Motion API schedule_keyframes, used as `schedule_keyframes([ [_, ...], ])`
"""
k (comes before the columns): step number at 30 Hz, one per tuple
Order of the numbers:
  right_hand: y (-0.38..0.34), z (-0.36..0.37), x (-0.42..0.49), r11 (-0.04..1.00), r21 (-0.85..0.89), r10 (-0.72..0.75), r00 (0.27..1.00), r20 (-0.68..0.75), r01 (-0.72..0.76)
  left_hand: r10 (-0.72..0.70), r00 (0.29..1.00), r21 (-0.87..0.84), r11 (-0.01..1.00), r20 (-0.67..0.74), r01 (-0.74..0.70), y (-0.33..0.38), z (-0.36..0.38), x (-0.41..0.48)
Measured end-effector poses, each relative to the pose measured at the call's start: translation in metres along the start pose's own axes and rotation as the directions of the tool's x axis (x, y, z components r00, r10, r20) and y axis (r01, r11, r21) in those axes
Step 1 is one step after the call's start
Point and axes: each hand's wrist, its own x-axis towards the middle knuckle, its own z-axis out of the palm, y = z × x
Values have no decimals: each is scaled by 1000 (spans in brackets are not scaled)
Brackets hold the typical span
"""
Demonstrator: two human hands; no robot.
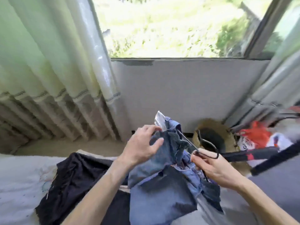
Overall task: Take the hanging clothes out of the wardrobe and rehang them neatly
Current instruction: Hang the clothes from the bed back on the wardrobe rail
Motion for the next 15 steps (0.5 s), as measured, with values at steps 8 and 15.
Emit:
schedule_keyframes([
  [8, 31, -121, -116, 982, -185, 1, 976, -217, -43, 592, 769, 60, 782, 240, -620, 216, 96, 51],
  [15, 102, -158, -236, 952, 31, 289, 856, -428, -306, 594, 603, -119, 758, 532, -641, 340, 200, 27],
])
